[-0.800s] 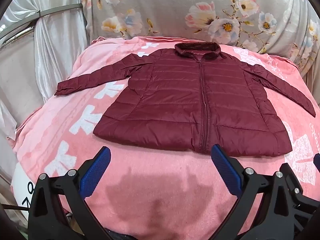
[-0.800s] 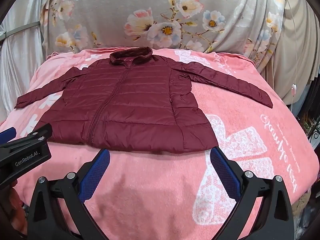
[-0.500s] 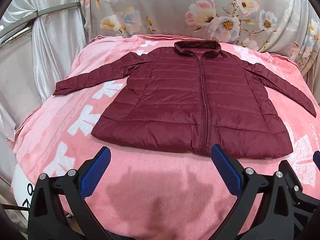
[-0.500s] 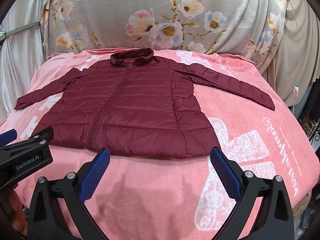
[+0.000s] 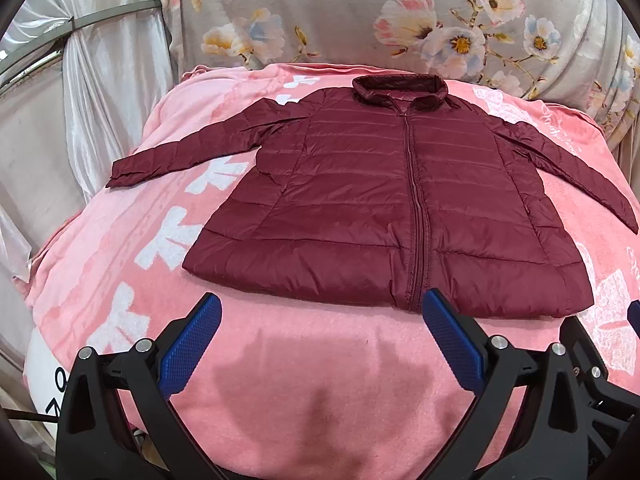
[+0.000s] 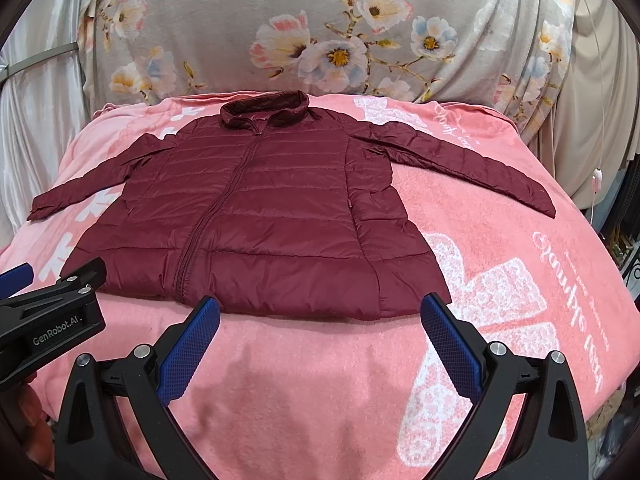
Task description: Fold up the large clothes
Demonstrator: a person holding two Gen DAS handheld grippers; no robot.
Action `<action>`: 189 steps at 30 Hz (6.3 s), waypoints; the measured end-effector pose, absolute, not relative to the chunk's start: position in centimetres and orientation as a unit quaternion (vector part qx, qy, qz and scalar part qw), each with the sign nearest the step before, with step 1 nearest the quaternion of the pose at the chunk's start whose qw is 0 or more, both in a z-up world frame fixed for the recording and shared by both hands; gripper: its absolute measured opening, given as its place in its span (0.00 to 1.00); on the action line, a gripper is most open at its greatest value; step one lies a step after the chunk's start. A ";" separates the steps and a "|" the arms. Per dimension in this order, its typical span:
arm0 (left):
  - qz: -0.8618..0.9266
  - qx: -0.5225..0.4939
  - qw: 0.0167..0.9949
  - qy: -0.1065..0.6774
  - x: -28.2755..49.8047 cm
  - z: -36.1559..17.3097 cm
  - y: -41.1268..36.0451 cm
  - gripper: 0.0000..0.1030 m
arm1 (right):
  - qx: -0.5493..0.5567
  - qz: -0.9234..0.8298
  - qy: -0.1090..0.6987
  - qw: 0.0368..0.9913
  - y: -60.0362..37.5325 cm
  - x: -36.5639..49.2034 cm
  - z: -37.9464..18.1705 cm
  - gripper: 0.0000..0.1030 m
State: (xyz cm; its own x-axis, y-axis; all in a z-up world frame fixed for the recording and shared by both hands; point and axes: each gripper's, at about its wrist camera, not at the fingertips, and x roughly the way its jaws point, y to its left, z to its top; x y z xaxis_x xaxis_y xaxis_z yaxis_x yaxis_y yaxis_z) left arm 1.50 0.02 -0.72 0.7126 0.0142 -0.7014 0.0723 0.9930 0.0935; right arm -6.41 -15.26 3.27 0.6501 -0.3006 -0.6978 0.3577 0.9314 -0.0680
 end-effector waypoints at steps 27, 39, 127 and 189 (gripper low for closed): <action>-0.015 0.055 0.922 0.384 1.8 -0.9 0.8 0.95 | 0.036 -0.181 0.377 0.908 -15.2 -6.4 3.1 0.95; -0.014 0.056 0.921 0.384 1.7 -1.0 1.0 0.95 | 0.036 -0.181 0.377 0.908 -15.1 -6.4 3.2 0.95; 0.029 0.024 0.925 0.378 12.8 -2.4 1.8 0.95 | 0.375 -0.378 0.179 0.827 -62.7 4.7 0.1 0.07; -0.095 -0.165 0.892 0.410 33.2 -4.1 4.5 0.01 | 0.303 -0.116 0.258 0.910 -39.0 20.7 -1.7 0.02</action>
